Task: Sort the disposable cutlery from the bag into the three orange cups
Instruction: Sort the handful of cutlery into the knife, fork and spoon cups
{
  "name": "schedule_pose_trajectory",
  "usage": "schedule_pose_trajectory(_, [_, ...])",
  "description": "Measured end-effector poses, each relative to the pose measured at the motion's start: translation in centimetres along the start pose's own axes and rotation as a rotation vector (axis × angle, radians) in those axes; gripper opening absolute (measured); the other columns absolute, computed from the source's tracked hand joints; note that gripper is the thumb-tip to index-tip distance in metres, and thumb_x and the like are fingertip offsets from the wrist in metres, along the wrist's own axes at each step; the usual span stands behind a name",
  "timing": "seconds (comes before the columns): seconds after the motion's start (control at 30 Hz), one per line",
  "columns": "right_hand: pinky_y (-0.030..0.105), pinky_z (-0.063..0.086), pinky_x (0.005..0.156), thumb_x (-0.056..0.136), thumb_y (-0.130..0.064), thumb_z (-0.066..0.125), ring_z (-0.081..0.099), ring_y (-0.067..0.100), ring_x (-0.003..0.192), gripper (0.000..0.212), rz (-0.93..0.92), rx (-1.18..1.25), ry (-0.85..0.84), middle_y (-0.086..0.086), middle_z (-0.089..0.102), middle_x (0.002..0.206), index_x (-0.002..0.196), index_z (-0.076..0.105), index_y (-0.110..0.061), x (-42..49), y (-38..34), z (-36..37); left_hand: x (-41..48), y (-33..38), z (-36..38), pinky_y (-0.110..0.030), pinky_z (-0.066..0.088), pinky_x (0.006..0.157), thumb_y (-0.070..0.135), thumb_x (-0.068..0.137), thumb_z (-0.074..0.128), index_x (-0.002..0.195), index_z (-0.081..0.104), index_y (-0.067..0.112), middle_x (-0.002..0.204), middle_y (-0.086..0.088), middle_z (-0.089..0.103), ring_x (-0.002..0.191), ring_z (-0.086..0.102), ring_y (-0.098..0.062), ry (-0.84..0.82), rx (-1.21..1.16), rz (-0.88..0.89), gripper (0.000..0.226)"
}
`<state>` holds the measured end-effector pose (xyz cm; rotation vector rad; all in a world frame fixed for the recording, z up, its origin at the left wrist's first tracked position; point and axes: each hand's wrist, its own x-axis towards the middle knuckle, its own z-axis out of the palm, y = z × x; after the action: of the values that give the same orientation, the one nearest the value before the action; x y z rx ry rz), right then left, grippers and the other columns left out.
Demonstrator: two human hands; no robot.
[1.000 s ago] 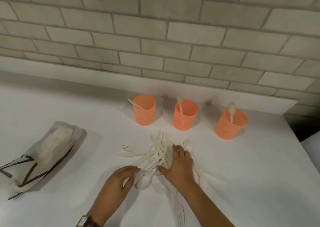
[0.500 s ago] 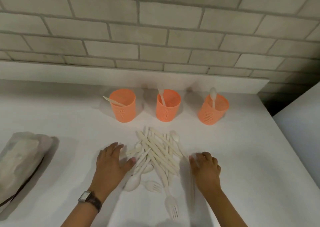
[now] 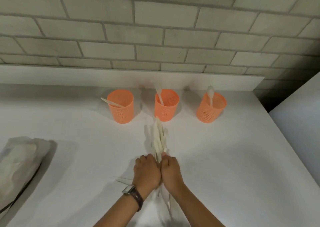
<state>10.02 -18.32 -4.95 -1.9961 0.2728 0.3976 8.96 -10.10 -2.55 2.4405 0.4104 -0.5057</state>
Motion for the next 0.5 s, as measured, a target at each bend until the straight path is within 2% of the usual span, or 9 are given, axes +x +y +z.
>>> schedule_pose_trajectory(0.03, [0.034, 0.046, 0.092, 0.098, -0.042, 0.028, 0.06, 0.02, 0.091, 0.047, 0.038, 0.089, -0.019, 0.009, 0.062, 0.094, 0.08, 0.062, -0.015, 0.2, 0.0, 0.1, 0.4, 0.1, 0.2, -0.031, 0.039, 0.095, 0.041, 0.096, 0.032, 0.104, 0.047, 0.013, 0.111, -0.007, 0.052, 0.109, 0.045, -0.024, -0.039, -0.078, -0.009, 0.033])
schedule_pose_trajectory(0.1, [0.032, 0.049, 0.093, 0.099, -0.042, 0.028, 0.065, 0.018, 0.096, 0.049, 0.078, 0.207, -0.067, 0.01, 0.068, 0.1, 0.095, 0.067, -0.012, 0.2, -0.3, -0.2, 0.9, 0.2, 0.0, -0.031, 0.046, 0.086, 0.049, 0.092, 0.037, 0.106, 0.05, 0.011, 0.106, -0.008, 0.056, 0.104, 0.053, -0.025, -0.114, -0.259, -0.059, 0.042])
schedule_pose_trajectory(0.17, [0.028, 0.051, 0.09, 0.101, -0.039, 0.027, 0.066, 0.017, 0.097, 0.049, 0.061, 0.317, -0.095, 0.01, 0.07, 0.102, 0.102, 0.066, -0.008, -0.3, -1.0, -0.1, 1.4, 0.0, -0.3, -0.029, 0.052, 0.075, 0.057, 0.085, 0.045, 0.107, 0.058, 0.01, 0.099, -0.008, 0.065, 0.091, 0.063, -0.022, -0.115, -0.46, -0.089, 0.054])
schedule_pose_trajectory(0.2, [0.026, 0.051, 0.089, 0.101, -0.038, 0.027, 0.066, 0.018, 0.097, 0.048, 0.036, 0.328, -0.097, 0.011, 0.069, 0.102, 0.102, 0.064, -0.007, -0.8, -1.2, 0.2, 1.4, 0.0, -0.5, -0.028, 0.053, 0.072, 0.052, 0.085, 0.05, 0.105, 0.061, 0.01, 0.094, -0.008, 0.068, 0.086, 0.066, -0.021, -0.095, -0.581, -0.098, 0.047])
schedule_pose_trajectory(0.27, [0.019, 0.047, 0.09, 0.101, -0.035, 0.028, 0.062, 0.014, 0.1, 0.04, -0.027, 0.289, -0.088, 0.009, 0.063, 0.107, 0.101, 0.059, -0.011, -1.8, -1.6, 0.9, 1.1, -0.3, -1.0, -0.029, 0.054, 0.074, 0.031, 0.09, 0.058, 0.096, 0.065, 0.01, 0.088, -0.008, 0.07, 0.084, 0.068, -0.022, -0.056, -0.85, -0.12, 0.023])
schedule_pose_trajectory(0.37, [0.002, 0.04, 0.079, 0.101, -0.023, 0.031, 0.055, -0.001, 0.096, 0.022, -0.101, 0.199, -0.101, 0.002, 0.056, 0.108, 0.101, 0.053, -0.02, -3.2, -2.3, 1.6, 0.5, -1.5, -1.6, -0.035, 0.055, 0.08, 0.021, 0.088, 0.061, 0.092, 0.066, 0.006, 0.088, -0.014, 0.071, 0.084, 0.068, -0.026, -0.036, -1.057, -0.168, 0.017])
schedule_pose_trajectory(0.43, [0.0, 0.038, 0.074, 0.1, -0.016, 0.035, 0.054, -0.004, 0.086, 0.023, -0.179, 0.085, -0.113, -0.001, 0.057, 0.098, 0.097, 0.058, -0.017, -3.5, -2.4, 1.4, 0.0, -2.2, -2.0, -0.033, 0.054, 0.071, 0.015, 0.086, 0.063, 0.083, 0.066, 0.001, 0.077, -0.016, 0.069, 0.076, 0.067, -0.027, -0.062, -1.138, -0.194, 0.015])
schedule_pose_trajectory(0.5, [0.002, 0.038, 0.07, 0.095, -0.013, 0.046, 0.056, -0.003, 0.076, 0.022, -0.234, 0.038, -0.105, -0.008, 0.06, 0.082, 0.084, 0.064, -0.018, -3.7, -2.6, 0.8, -0.4, -2.8, -2.6, -0.031, 0.053, 0.065, 0.012, 0.084, 0.063, 0.08, 0.067, -0.001, 0.074, -0.017, 0.066, 0.071, 0.066, -0.027, -0.055, -1.159, -0.2, 0.013])
